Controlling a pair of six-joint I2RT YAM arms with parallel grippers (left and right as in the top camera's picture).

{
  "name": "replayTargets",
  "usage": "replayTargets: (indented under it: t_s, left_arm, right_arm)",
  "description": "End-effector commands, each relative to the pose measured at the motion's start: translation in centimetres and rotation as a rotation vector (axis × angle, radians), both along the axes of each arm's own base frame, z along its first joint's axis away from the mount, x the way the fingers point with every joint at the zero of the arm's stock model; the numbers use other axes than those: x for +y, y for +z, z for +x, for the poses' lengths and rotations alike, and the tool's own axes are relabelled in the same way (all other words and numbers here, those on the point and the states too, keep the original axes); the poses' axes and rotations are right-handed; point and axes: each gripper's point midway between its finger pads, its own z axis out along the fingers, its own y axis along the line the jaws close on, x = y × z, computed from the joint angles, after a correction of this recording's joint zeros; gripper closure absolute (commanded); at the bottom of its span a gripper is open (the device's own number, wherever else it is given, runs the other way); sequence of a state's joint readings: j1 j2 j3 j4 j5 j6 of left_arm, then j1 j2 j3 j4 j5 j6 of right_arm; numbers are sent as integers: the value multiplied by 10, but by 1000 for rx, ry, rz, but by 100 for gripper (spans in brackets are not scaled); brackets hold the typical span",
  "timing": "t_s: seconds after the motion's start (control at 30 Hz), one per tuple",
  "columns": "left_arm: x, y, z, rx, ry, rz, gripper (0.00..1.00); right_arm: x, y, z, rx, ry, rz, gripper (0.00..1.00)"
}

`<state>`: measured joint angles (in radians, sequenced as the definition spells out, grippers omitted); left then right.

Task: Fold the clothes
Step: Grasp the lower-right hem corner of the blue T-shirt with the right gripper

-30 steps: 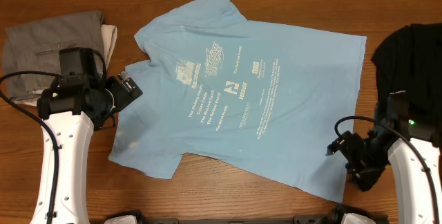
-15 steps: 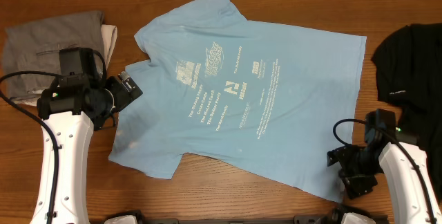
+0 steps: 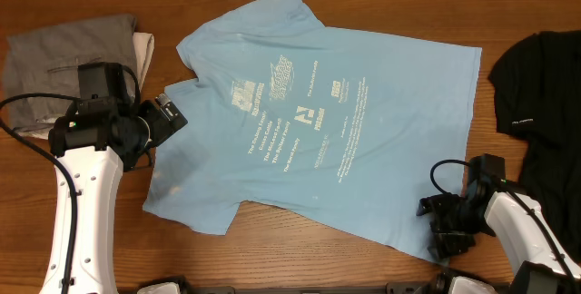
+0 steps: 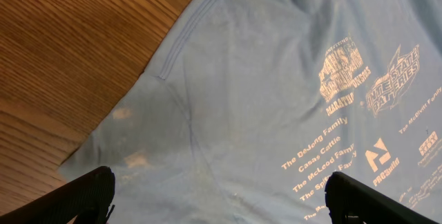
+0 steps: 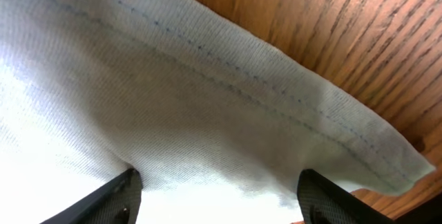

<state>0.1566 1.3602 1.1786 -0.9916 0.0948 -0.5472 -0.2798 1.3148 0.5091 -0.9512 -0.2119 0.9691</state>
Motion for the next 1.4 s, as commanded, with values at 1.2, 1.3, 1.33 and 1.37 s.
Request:
replayTargets:
  t_s: [1.2,1.3,1.33,1.37]
  left_arm:
    - [-3,-1,1,1,-17,-3,0]
    - [-3,-1,1,1,-18,-3,0]
    - [-3,-1,1,1,-18,-3,0]
    - [-3,-1,1,1,-18,-3,0]
  right_arm:
    - [-32,19,29,28,228,-104,27]
    - [-30,12,23,35,236,-100,36]
    - [-30,10,20,38,240,-98,37]
    - [-30,9,18,45,241,-98,38]
